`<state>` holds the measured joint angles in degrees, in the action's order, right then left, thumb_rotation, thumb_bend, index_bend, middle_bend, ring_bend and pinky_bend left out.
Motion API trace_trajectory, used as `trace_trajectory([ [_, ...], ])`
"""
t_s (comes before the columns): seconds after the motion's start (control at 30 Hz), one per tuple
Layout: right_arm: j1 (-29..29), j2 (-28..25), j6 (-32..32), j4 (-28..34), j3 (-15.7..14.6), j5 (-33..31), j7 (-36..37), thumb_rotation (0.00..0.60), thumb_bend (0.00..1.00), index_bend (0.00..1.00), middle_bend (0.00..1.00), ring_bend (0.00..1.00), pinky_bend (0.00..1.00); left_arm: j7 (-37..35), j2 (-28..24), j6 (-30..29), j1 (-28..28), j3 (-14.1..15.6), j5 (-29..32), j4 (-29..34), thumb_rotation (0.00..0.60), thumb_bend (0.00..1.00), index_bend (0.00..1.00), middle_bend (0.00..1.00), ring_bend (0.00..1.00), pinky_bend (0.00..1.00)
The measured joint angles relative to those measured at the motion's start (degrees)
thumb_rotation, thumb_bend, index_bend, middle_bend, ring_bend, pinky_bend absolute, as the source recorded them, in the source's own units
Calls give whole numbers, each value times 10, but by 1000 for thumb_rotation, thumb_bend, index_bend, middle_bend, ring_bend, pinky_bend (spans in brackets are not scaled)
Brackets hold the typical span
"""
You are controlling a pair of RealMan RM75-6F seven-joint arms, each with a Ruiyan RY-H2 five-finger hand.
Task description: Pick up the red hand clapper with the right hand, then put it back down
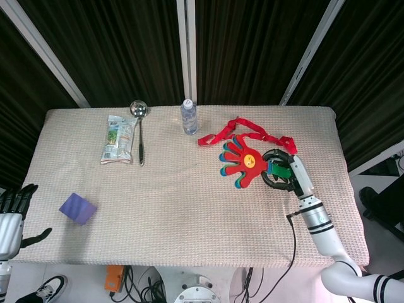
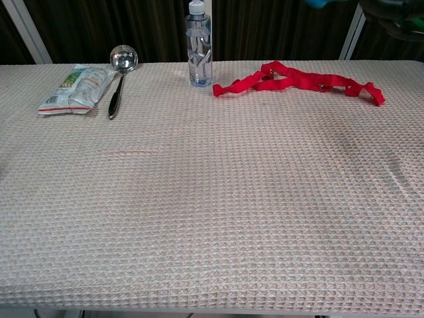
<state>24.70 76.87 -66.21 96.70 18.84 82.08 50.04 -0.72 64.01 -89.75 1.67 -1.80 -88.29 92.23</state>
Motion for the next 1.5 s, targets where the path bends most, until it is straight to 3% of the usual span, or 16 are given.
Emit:
trace_trajectory([
  [0.13,-4,-10,-3,1,1,11,263,600,459,982,742,775,1000,3,0,-1,0,0,-1,2,600,90,76,67,0,41],
  [0.23,-6,-12,-8,-2,0,18,385,600,467,982,742,775,1000,4,-1,-2,-1,0,1,3,600,90,76,67,0,40],
  [0.33,-6,-10,-16,-5,-2,24,449,600,458,981,742,775,1000,3,-2,-1,-1,0,1,3,600,90,76,67,0,40],
  [0.43,-5,-3,-26,-16,-4,32,456,600,434,975,742,776,1000,1,0,1,0,0,2,1,600,90,76,67,0,40],
  [0.6,2,17,-47,-50,-12,56,348,600,428,939,743,774,1000,-2,2,3,1,0,3,-4,600,90,76,67,0,41],
  [0.7,7,28,-51,-69,-19,70,206,600,427,934,747,773,1000,-3,3,1,0,0,2,-4,600,90,76,67,0,41],
  [0.93,19,47,-43,-91,-35,77,-267,600,428,935,758,773,1000,-4,0,-1,-2,0,2,-3,600,90,76,67,0,41],
  [1.03,22,53,-41,-92,-38,72,-411,600,428,935,766,774,1000,-4,1,0,-1,0,2,-4,600,90,76,67,0,41],
  [1.13,25,61,-39,-96,-40,64,-498,600,427,930,766,774,1000,-6,1,-1,-1,-2,3,-5,600,90,76,67,0,41],
  [1.3,27,78,-36,-104,-42,43,-519,600,411,895,729,755,998,-7,2,0,0,-4,5,-5,600,90,76,67,0,41],
  [1.5,31,110,-25,-114,-45,0,-390,600,355,858,689,703,977,-4,3,3,1,-3,6,-4,600,90,76,67,0,41],
])
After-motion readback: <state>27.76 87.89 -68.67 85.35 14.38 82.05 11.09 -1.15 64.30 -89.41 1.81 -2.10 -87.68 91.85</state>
